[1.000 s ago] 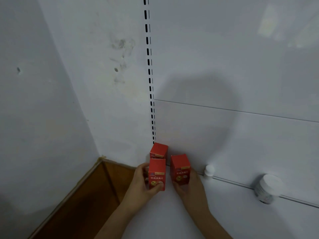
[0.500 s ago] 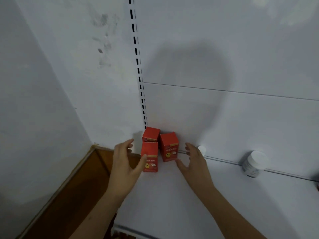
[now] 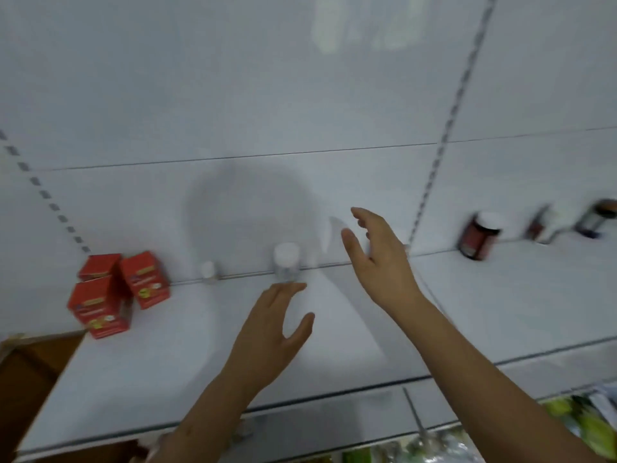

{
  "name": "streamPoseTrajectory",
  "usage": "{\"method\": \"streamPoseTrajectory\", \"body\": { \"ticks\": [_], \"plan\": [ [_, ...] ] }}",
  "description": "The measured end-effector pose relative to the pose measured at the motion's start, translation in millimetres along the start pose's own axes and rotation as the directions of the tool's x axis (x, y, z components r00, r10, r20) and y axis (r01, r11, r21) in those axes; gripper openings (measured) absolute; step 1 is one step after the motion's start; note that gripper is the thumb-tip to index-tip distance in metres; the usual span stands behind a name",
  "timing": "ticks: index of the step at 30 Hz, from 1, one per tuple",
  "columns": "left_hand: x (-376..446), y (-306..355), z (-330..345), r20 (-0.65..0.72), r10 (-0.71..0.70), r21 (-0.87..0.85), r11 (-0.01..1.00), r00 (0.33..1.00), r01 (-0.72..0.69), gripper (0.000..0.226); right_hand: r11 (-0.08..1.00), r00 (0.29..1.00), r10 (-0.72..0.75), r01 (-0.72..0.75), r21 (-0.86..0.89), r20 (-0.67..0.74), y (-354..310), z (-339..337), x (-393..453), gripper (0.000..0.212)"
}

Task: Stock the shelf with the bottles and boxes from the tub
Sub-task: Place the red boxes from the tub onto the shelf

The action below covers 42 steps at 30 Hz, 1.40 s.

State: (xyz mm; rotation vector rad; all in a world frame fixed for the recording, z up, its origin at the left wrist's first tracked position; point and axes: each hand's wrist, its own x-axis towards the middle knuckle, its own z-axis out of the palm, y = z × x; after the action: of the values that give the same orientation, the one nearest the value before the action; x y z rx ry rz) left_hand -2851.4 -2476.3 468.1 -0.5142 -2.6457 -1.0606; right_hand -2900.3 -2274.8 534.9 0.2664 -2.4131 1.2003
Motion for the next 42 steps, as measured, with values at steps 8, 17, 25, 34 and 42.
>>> {"method": "streamPoseTrajectory", "body": {
  "ticks": [8, 17, 25, 34, 42],
  "plan": [
    [19.6, 175.5, 174.8, 0.283, 0.28, -0.147, 0.958, 0.917, -0.247, 0.054, 0.96, 0.94, 0.167, -0.223, -0.167, -0.296, 117.5, -241.0, -93.5, 0.055],
    [7.6, 345.7, 355.5, 0.487, 0.556, -0.39, 0.829, 0.674, -0.402, 0.05, 0.805, 0.722, 0.335, -0.553, -0.214, -0.605, 207.7, -456.8, -225.5, 0.052],
    [54.9, 443.2, 502.4, 0.587, 0.661, -0.563, 0.748, 0.467, -0.351, 0.054, 0.641, 0.517, 0.388, -0.746, -0.18, -0.763, 299.1, -577.2, -264.7, 0.057],
    [146.3, 591.4, 647.1, 0.621, 0.688, -0.632, 0.723, 0.376, -0.279, 0.054, 0.555, 0.438, 0.404, -0.815, -0.165, -0.803, 385.1, -709.6, -242.5, 0.061],
    [169.0, 707.0, 776.3, 0.627, 0.688, -0.629, 0.724, 0.366, -0.283, 0.055, 0.554, 0.37, 0.407, -0.827, -0.096, -0.835, 490.7, -836.1, -276.6, 0.064]
  ]
}}
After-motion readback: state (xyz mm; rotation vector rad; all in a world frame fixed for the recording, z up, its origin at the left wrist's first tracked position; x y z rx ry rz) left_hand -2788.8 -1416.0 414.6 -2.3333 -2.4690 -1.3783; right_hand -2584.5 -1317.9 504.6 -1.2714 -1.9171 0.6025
